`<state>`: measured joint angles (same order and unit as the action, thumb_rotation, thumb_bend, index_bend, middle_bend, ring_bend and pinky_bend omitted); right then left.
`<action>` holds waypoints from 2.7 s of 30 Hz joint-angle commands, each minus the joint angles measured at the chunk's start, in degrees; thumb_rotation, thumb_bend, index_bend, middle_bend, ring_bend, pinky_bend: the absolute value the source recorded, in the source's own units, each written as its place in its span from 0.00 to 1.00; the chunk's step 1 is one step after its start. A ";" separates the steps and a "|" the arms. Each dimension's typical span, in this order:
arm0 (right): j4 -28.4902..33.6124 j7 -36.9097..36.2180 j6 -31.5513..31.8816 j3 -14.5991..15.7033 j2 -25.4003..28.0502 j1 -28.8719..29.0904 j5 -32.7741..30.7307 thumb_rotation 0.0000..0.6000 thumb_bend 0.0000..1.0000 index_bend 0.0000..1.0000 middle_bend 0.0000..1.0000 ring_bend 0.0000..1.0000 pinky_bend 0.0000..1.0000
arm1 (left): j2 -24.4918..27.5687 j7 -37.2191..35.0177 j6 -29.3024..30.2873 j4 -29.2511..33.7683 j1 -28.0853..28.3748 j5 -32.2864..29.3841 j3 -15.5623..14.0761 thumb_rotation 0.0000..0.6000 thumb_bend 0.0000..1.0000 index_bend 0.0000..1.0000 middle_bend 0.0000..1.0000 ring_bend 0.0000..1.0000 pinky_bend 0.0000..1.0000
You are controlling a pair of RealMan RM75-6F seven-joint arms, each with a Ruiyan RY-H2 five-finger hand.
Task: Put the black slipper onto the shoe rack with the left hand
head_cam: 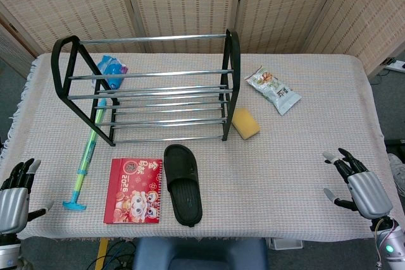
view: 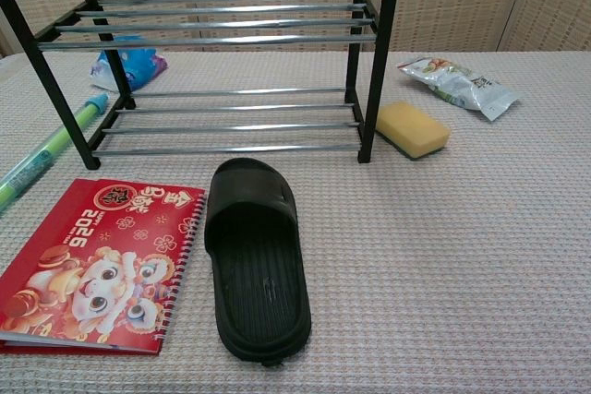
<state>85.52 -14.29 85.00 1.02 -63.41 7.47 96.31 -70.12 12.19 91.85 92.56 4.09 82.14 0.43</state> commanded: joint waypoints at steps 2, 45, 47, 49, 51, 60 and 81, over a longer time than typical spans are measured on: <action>-0.32 -0.28 0.21 0.00 -0.16 0.11 0.20 1.00 0.30 0.11 0.26 0.10 0.20 | 0.36 0.38 -0.50 0.34 -0.23 0.30 -0.12 1.00 0.11 0.12 0.12 0.11 0.31; 1.98 1.76 7.08 -0.21 3.08 -1.79 2.72 1.00 0.30 0.11 0.26 0.10 0.20 | -4.48 10.88 -39.05 3.62 36.31 39.72 0.27 1.00 0.11 0.15 0.16 0.18 0.31; 1.84 1.52 7.04 -0.29 3.01 -1.77 2.60 1.00 0.30 0.11 0.26 0.10 0.20 | -5.56 12.96 -42.22 4.38 37.27 37.88 0.91 1.00 0.11 0.14 0.15 0.17 0.31; 1.67 1.37 7.01 -0.30 2.96 -1.72 2.64 1.00 0.30 0.11 0.26 0.10 0.20 | -6.10 15.37 -45.33 5.36 38.00 36.12 1.53 1.00 0.11 0.14 0.14 0.17 0.31; 1.50 1.25 6.96 -0.36 2.93 -1.66 2.63 1.00 0.30 0.11 0.26 0.10 0.20 | -6.99 18.02 -48.82 6.11 38.92 34.02 2.33 1.00 0.11 0.14 0.14 0.16 0.31; 0.71 0.42 7.28 -0.51 2.78 -1.98 2.07 1.00 0.30 0.11 0.26 0.10 0.20 | -11.63 25.36 -57.51 4.93 41.83 26.35 4.45 1.00 0.11 0.14 0.13 0.16 0.33; -1.07 -1.47 8.21 -0.59 2.37 -2.87 1.46 1.00 0.30 0.11 0.26 0.10 0.20 | -14.55 36.94 -63.00 4.90 45.74 15.06 5.63 1.00 0.11 0.18 0.13 0.16 0.33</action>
<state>84.45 -15.75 93.20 0.44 -61.04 4.61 97.78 -84.49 48.76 29.04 97.54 49.50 97.54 6.04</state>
